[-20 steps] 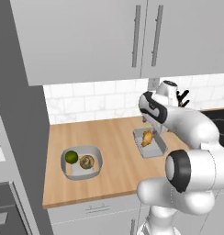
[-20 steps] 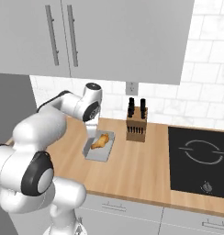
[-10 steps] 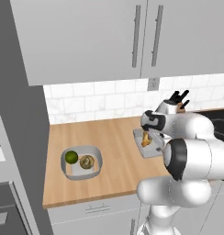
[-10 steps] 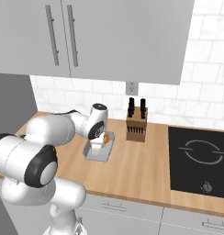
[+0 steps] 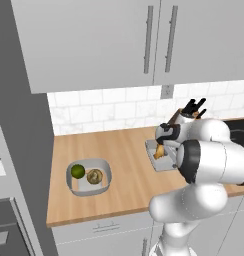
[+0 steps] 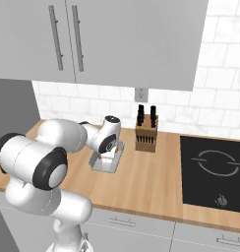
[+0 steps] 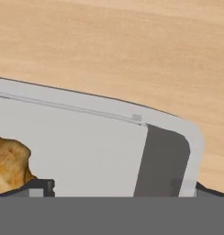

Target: Take the meat container that has the chicken drumstick and place it on the second highest rack of the freezer. Then take the vegetable container that has the onion and lime and place it on the highest rack of the freezer.

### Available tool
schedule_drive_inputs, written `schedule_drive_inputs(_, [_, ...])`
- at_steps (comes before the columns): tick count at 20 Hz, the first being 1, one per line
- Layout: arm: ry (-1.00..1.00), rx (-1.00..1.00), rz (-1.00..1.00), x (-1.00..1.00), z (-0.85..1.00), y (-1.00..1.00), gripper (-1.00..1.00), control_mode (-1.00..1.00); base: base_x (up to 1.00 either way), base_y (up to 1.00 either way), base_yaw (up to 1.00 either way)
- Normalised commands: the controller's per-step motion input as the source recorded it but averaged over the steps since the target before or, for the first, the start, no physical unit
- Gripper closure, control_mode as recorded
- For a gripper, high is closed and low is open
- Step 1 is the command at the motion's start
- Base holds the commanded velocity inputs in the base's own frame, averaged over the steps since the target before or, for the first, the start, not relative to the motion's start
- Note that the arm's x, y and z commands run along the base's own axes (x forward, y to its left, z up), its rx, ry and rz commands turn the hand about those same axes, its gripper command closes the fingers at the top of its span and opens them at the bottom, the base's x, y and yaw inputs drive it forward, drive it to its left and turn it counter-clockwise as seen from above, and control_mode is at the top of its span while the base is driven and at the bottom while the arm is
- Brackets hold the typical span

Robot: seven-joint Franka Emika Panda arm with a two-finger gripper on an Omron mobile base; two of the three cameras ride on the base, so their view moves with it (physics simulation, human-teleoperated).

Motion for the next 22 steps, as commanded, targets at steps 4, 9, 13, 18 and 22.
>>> schedule_drive_inputs(4, [0.00, -0.03, -0.09, -0.01, -0.22, 0.00, -1.00, -1.00, 0.00, 0.00, 0.00])
schedule_drive_inputs(9, [0.04, -0.05, -0.03, -0.12, -0.22, 0.11, -1.00, -1.00, 0.00, 0.00, 0.00])
schedule_drive_inputs(13, [0.04, -0.05, 0.00, -0.04, -0.24, 0.30, -1.00, -1.00, 0.00, 0.00, 0.00])
schedule_drive_inputs(18, [0.01, 0.00, 0.00, 0.00, -0.39, 0.00, -1.00, -1.00, 0.00, 0.00, 0.00])
schedule_drive_inputs(22, [0.00, 0.00, 0.00, 0.00, -0.72, 0.08, 1.00, -1.00, 0.00, 0.00, 0.00])
